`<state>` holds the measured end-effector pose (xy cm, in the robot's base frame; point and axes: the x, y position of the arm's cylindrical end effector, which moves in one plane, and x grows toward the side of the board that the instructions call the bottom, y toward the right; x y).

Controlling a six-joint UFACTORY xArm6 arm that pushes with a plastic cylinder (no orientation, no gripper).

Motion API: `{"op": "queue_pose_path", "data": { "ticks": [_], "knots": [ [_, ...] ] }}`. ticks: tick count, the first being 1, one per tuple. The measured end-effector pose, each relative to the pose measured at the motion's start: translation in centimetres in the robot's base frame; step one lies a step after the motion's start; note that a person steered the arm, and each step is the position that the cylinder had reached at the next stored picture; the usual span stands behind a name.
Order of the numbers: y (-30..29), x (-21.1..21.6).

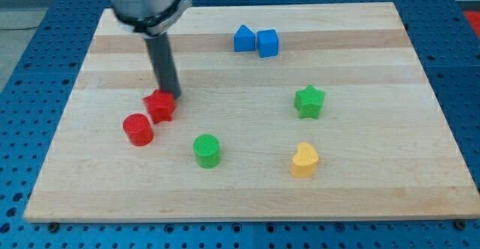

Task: Move the yellow hexagon to the left of the yellow heart

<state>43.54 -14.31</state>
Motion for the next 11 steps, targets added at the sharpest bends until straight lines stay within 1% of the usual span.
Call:
{"op": "queue_pose_path", "data": {
  "ticks": [1, 2, 4, 5, 6, 7, 8, 9, 10, 11],
  "knots": [
    [-1.5, 2.5],
    [-2.1, 0.1],
    [-9.0, -13.2],
    [-5.9, -15.6],
    [-3.8, -9.8],
    [-1.0, -5.4],
    [-2.6, -7.3],
    [-1.3, -10.3],
    [4.0, -8.0],
    [6.9, -2.1]
  ]
}}
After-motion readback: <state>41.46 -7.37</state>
